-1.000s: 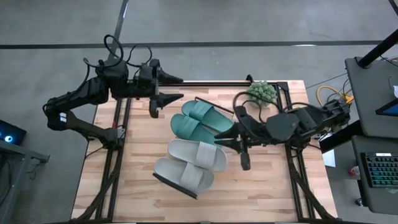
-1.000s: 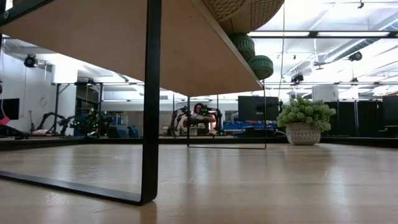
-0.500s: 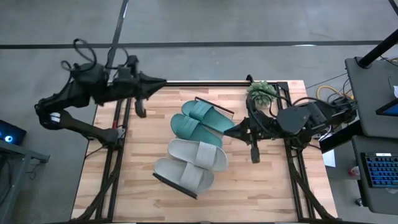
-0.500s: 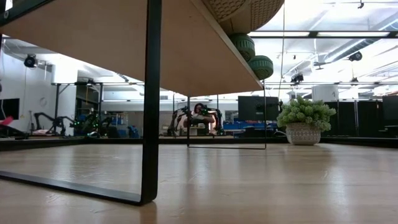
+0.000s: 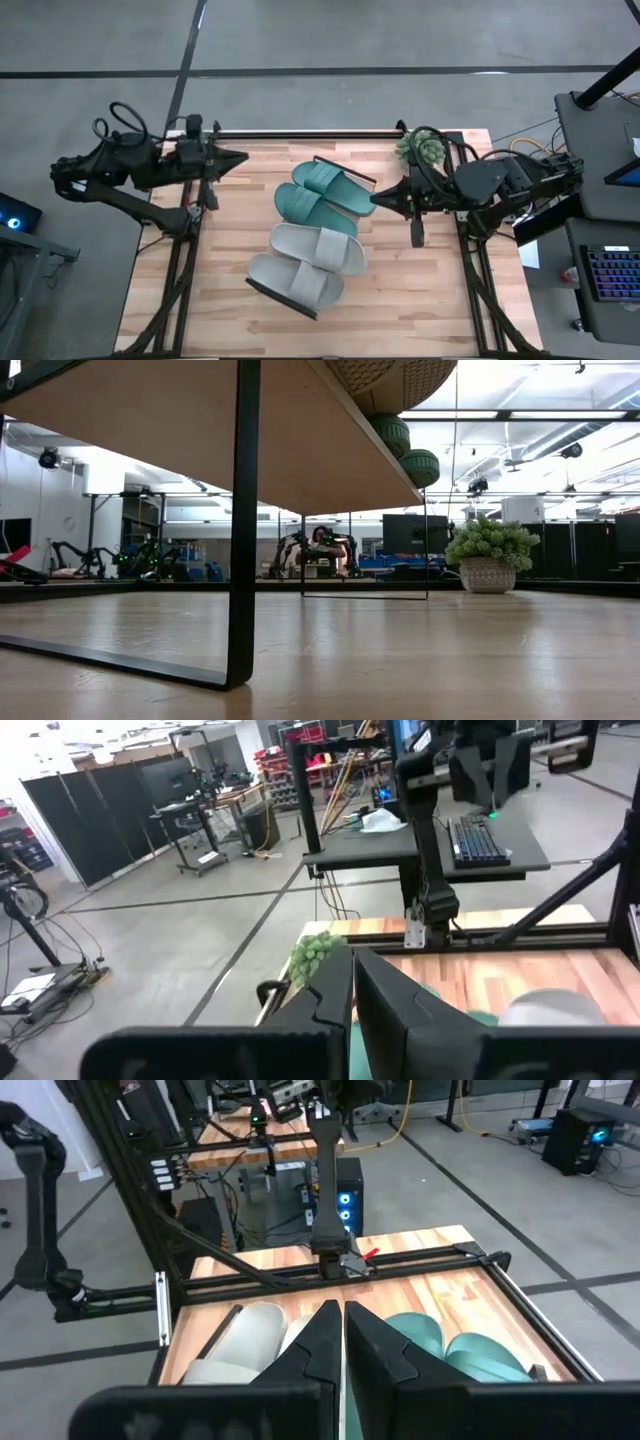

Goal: Pick and place slides into the shelf
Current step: Return to Home Position

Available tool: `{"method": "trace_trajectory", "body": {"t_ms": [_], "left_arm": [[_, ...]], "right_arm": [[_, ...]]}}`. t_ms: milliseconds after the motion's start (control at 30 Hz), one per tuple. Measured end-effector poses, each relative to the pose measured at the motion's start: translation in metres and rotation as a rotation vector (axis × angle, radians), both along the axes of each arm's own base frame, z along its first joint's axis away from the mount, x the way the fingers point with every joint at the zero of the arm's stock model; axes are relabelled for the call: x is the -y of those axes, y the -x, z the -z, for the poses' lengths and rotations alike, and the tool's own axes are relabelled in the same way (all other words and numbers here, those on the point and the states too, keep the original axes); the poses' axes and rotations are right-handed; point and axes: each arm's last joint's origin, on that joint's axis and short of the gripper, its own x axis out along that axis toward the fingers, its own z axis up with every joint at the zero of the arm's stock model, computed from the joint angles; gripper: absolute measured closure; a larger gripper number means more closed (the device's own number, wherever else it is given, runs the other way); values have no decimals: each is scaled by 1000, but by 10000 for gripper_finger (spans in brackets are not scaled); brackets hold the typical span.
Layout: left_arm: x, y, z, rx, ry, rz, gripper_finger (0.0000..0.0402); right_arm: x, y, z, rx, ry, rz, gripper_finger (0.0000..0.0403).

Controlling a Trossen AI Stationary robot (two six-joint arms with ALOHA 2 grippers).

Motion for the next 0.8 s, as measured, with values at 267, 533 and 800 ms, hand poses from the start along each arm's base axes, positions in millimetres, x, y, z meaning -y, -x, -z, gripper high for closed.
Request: {"method": "trace_trajectory", "body": {"t_ms": [267, 533, 800], "left_arm": [[-4, 35, 46, 118, 64, 104, 401], [-3, 49, 104, 267, -16, 218, 402], [-8, 55, 136, 330, -60, 138, 402]], "right_arm": [[10, 3, 1, 3, -8, 37, 394], [21, -1, 2, 2, -2, 84, 394], [22, -5, 4, -8, 3, 95, 394]]}}
